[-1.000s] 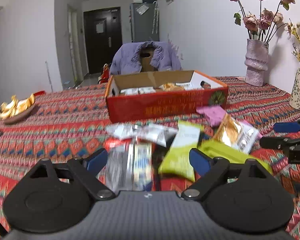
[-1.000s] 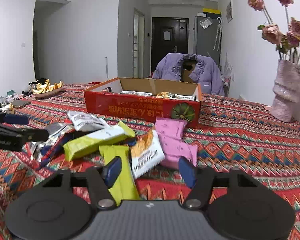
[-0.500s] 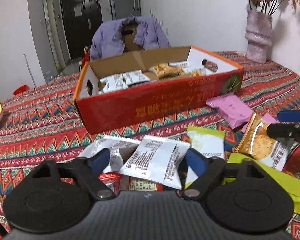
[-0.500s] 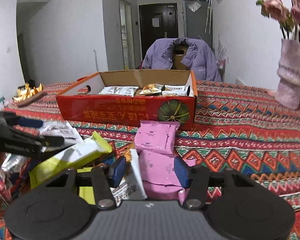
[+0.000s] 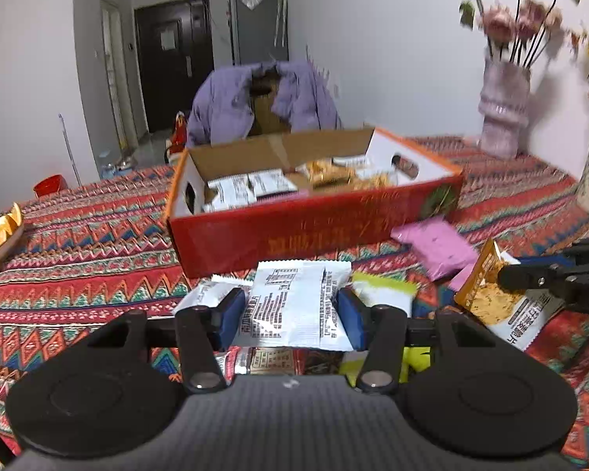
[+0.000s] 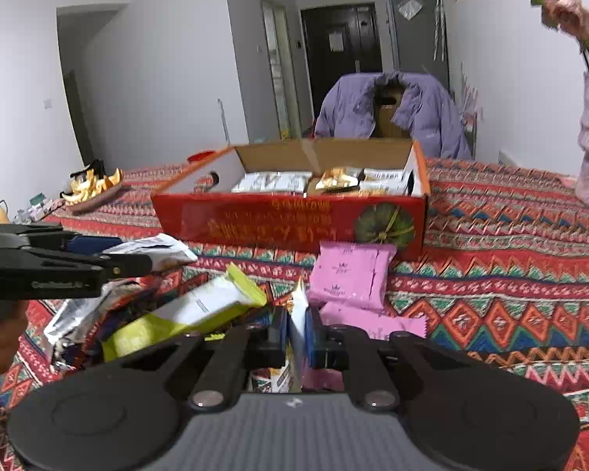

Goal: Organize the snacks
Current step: 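Grasp a white packet with the left tool while the right tool grasps a thin white packet, then carry both packets into the box and open both tools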

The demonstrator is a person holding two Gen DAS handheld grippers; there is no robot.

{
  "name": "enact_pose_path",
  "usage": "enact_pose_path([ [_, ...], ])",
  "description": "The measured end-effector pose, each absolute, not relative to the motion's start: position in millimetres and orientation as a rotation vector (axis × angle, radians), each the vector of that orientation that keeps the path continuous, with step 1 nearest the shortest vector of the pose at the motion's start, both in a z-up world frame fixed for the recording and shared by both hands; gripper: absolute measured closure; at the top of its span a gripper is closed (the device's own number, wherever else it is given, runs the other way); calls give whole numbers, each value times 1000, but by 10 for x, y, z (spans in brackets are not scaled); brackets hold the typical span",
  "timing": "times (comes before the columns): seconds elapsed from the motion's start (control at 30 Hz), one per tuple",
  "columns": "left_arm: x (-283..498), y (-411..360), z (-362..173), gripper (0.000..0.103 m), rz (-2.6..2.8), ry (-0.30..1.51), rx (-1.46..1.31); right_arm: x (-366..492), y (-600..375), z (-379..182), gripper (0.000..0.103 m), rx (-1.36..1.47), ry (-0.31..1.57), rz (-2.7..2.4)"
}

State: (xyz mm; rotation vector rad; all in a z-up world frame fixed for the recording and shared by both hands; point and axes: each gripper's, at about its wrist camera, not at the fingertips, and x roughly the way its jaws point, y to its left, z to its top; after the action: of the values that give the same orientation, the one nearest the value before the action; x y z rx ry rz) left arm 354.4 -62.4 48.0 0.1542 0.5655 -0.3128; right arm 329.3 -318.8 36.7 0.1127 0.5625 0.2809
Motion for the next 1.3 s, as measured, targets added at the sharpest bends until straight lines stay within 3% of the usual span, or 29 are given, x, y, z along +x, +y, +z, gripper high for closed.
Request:
enact_pose_path([
  [0.73, 2474, -221, 872, 50, -237, 453, -14, 2216, -3178, 901, 95, 78, 381, 228],
  [1.0, 2815, -149, 1205, 50, -248, 388, -33, 2413, -3169, 1130, 95, 14, 350, 249],
  [1.3, 3987, -305, 1356, 50, -222, 424, 22, 3381, -3362, 1405, 95, 56, 318, 262],
])
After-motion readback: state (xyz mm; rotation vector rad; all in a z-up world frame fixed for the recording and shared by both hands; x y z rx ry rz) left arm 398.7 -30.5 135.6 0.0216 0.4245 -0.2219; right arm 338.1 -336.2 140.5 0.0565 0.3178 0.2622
